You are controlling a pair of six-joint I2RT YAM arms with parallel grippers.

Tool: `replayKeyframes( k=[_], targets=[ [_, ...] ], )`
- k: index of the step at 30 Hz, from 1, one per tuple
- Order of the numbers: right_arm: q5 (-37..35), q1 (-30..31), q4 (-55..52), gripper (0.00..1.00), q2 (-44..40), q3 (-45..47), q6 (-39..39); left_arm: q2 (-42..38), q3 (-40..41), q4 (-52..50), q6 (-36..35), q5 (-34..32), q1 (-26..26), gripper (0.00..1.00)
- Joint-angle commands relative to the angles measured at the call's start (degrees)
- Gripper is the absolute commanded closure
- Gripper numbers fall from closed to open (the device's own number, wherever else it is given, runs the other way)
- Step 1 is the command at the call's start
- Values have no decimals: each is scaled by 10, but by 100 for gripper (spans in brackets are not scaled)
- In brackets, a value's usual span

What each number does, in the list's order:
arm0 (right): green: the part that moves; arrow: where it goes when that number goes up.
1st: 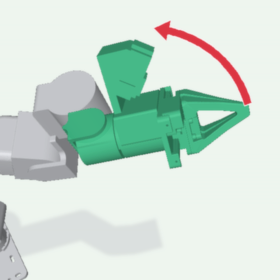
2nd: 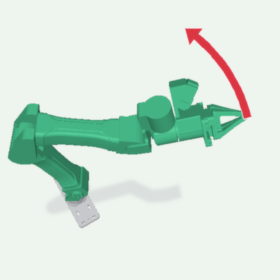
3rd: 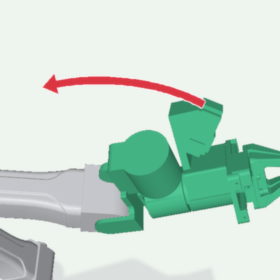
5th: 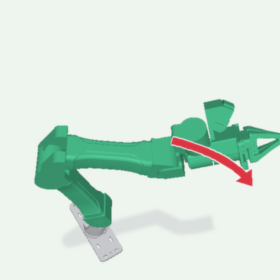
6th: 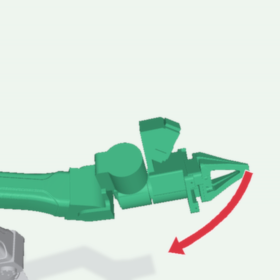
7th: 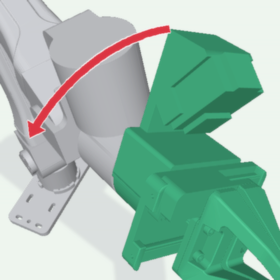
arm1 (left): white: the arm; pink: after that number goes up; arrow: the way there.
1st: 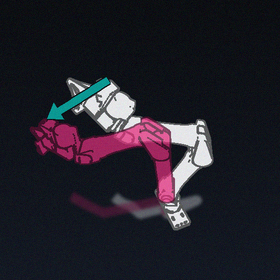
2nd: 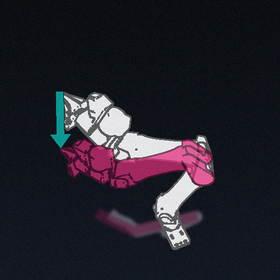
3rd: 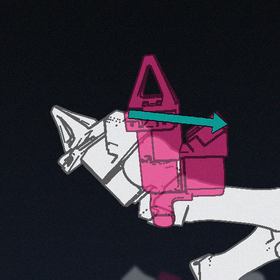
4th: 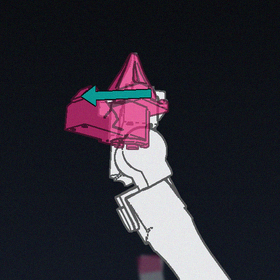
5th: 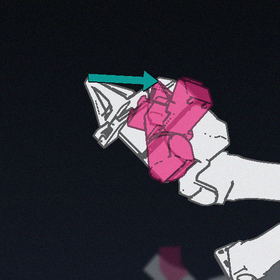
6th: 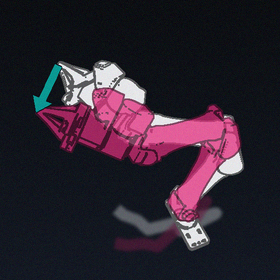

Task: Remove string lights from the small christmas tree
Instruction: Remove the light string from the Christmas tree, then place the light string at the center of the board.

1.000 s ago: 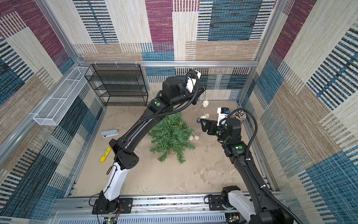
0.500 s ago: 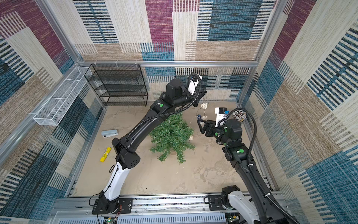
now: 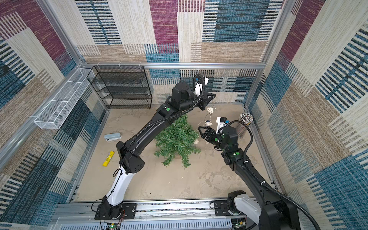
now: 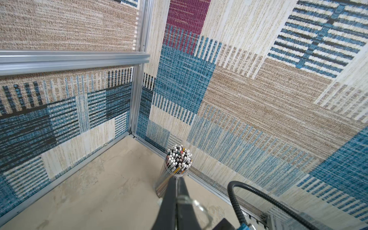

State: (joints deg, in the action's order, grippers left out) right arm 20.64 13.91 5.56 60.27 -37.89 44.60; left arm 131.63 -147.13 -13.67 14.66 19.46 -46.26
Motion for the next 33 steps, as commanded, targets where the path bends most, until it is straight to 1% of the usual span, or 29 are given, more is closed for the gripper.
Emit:
replayKeyframes(
  k=[1,4,8,12,15,18,22,23,26,27,29,31,33],
  targets=[
    [-30,1,55,29,13,-1,31,-7,4,47,39,19,0,100],
    [-34,0,67,33,36,-13,34,-3,-3,49,47,23,0,100],
    [-43,1,91,43,71,-21,49,-1,1,59,63,33,0,100],
    [-37,2,112,47,107,-31,58,-2,14,71,78,41,1,100],
    [-31,7,137,60,127,-40,59,-3,24,84,91,49,0,100],
    [-34,10,142,78,142,-52,49,-5,25,81,94,54,0,100],
    [-43,9,143,97,140,-47,32,-14,25,41,62,41,0,100],
    [-47,9,139,100,136,-43,28,-15,25,27,51,34,0,100],
    [-58,6,132,100,124,-21,25,-22,23,-22,12,5,0,100],
    [-59,2,134,100,120,-12,27,-22,21,-39,-2,-7,0,98],
    [-60,-5,134,100,116,4,29,-25,19,-65,-24,-27,0,83],
    [-59,-16,134,100,112,17,30,-24,11,-91,-43,-42,0,62],
    [-55,-33,133,100,111,27,31,-21,-3,-117,-54,-53,0,45]
  ],
)
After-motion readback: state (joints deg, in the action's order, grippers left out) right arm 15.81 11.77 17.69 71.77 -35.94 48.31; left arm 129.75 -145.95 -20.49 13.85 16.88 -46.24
